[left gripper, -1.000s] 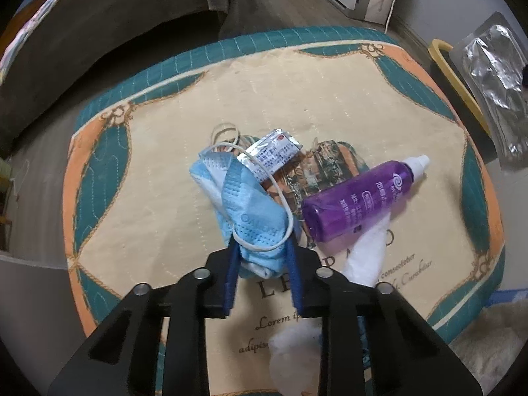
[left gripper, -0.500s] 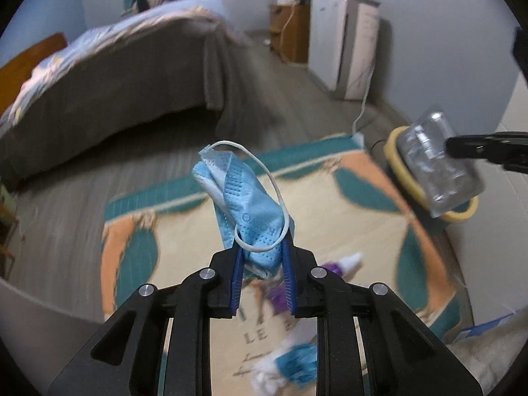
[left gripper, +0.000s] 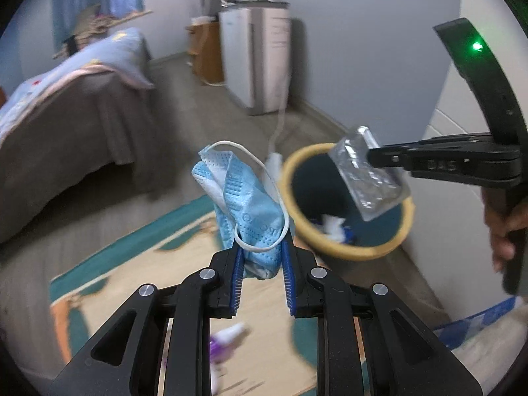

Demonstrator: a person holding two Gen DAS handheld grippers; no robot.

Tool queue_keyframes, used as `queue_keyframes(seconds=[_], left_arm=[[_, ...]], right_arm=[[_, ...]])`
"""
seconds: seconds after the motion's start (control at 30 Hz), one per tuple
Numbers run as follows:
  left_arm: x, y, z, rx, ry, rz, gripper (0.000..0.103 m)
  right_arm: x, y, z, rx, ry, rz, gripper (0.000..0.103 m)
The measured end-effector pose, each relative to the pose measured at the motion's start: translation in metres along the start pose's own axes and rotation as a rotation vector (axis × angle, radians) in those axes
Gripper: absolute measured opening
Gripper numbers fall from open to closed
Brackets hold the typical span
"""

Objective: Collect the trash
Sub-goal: 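Carry the blister pack and mask over the bin and open both grippers, then move both grippers back over the remaining trash on the stool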

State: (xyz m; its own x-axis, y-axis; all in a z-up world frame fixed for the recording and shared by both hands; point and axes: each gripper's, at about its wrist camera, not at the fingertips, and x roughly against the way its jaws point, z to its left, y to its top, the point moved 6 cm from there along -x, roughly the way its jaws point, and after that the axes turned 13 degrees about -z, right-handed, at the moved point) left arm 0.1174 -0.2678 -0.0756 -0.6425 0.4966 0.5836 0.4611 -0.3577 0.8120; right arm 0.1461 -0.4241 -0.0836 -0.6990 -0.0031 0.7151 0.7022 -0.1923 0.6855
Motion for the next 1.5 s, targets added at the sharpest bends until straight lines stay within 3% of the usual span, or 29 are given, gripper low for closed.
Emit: queue_keyframes(seconds=[0.2,0.3,0.57,0.67,0.7,0.83,0.97,1.03,1.1,1.3,1.5], left_arm=[[-0.055,0.001,-0.059,-0.056,-0.087,0.074,0.022],[-0.074,0.002,-0.076,-0.089,-0.096,0.086,0.022],[-0.092,0.031,-0.094,-0.094,-0.105,0.003,0.027],[-0.092,0.035,-0.092,-0.085,-0.101,-0.005,0.044],[-0.091,0.036,-0.09,-0.086,-0.098,-0.008,0.049],[-0.084,0.032,-0.078,-0.068,-0.078,-0.013,0.069],[-0.072,0.03,-0.061,-0.04,-0.046,-0.018,0.08],[-0.064,0.03,-0.052,-0.036,-0.025,-0.026,0.086],[-0.053,0.029,-0.041,-0.021,-0.009,-0.034,0.088],[-0.009,0.02,0.001,0.034,0.037,-0.058,0.091],[0.038,-0.011,0.051,0.023,0.139,-0.033,0.091]], right_arm=[[-0.013,-0.009,-0.049,-0.062,-0.111,0.02,0.01],[-0.017,-0.011,-0.062,-0.094,-0.126,0.02,0.01],[-0.01,0.0,-0.076,-0.142,-0.166,-0.053,0.01],[-0.01,0.001,-0.08,-0.151,-0.178,-0.049,0.024],[-0.011,0.0,-0.081,-0.157,-0.183,-0.045,0.033],[-0.012,-0.002,-0.083,-0.175,-0.183,-0.033,0.045],[-0.01,-0.001,-0.077,-0.17,-0.174,-0.033,0.063],[-0.01,0.0,-0.074,-0.166,-0.172,-0.034,0.082],[-0.01,0.001,-0.072,-0.168,-0.173,-0.033,0.091],[-0.01,0.001,-0.05,-0.138,-0.144,-0.02,0.097],[-0.007,0.002,-0.003,-0.03,-0.083,-0.024,0.097]])
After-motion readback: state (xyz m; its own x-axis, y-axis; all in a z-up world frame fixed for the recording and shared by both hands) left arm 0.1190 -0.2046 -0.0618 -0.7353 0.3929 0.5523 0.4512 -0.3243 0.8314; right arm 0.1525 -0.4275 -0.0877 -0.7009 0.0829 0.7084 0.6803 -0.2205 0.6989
